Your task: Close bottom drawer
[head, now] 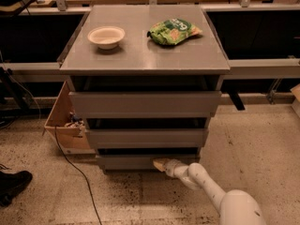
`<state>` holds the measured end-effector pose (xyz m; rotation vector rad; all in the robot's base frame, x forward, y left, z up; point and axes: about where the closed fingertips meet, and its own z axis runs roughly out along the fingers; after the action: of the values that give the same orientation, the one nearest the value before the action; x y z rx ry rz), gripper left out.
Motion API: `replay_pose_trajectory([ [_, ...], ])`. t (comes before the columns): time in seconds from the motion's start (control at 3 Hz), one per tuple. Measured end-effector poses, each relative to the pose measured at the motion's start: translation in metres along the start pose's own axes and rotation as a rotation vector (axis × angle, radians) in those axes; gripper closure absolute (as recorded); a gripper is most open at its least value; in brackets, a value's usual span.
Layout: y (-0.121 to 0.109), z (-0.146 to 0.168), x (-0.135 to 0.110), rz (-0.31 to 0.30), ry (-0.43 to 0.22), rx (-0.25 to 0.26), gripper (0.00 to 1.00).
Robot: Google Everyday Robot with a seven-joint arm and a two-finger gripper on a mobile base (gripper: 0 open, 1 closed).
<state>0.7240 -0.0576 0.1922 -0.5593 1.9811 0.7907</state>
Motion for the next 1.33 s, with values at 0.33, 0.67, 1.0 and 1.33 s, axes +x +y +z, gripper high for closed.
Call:
replay_pose_trajectory([
  [0.33, -0.001, -0.02, 0.008, 0.003, 0.037, -0.017, 1.0],
  [0.67, -0.001, -0.068, 0.022, -0.032, 0.124, -0.048, 1.0],
  [1.0, 0.003, -0.121, 0.023, -0.09, 0.184, -0.067, 1.0],
  [1.33, 0.002, -0.2, -0.012, -0.225, 0.24, -0.038, 1.0],
])
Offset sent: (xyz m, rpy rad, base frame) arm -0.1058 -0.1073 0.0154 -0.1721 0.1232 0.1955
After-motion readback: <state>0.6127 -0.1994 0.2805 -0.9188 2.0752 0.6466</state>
